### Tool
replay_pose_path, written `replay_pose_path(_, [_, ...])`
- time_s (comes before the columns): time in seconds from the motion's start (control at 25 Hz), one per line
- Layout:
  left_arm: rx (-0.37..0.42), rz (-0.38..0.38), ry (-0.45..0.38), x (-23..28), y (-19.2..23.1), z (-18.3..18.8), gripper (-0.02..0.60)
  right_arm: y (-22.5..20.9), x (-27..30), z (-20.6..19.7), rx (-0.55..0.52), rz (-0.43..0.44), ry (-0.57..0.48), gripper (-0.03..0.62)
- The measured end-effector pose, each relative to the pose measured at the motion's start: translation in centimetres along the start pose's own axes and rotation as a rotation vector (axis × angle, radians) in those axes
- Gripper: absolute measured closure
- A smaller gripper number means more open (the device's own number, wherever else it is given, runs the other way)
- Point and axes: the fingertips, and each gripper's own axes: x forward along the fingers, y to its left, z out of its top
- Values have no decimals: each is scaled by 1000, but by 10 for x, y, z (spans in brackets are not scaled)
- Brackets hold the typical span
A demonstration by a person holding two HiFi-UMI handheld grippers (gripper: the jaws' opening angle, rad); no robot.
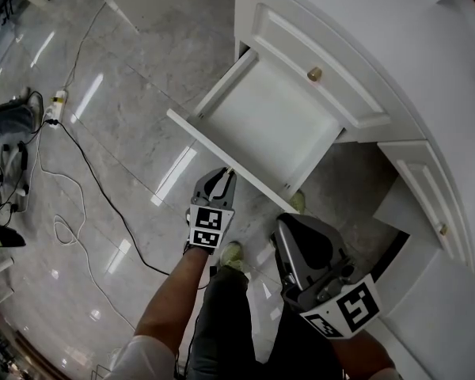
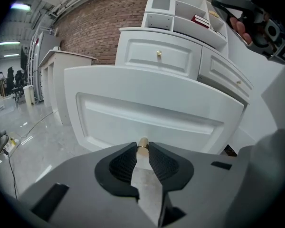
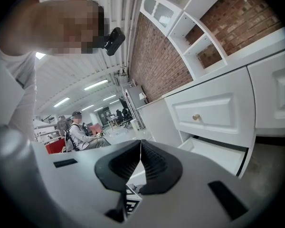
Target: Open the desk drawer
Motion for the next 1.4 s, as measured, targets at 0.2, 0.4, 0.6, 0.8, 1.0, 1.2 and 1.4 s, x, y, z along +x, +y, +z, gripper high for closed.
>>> replay_pose_path(0.2, [-5,20,5,-13,1,1,502,5,-7,7,-1,3,2,576])
replay_pose_path(0.4, [-11,27,-4,-44,-8,19,511,13,-17,19,-1,-7,6,576])
replay_pose_path(0.6, [-22,11,-35,-103,-25,73,541,25,-33,48,-5,-33,11,576])
replay_pose_path(0.8, [-4,-28,-88,-170,-49,152,557,41,-52,87,-28,-59,26,576])
replay_pose_path(1.0, [50,-95,-161,-233,-83,246,560,61,-69,131,-60,-87,24,576])
replay_pose_path(1.2, [37,-161,-248,-288,-120,336,560,83,-85,182,-65,-102,-2,576])
replay_pose_path(1.4, [0,-197,-272,-334,-155,416,560,107,-103,242,-112,-97,-34,576])
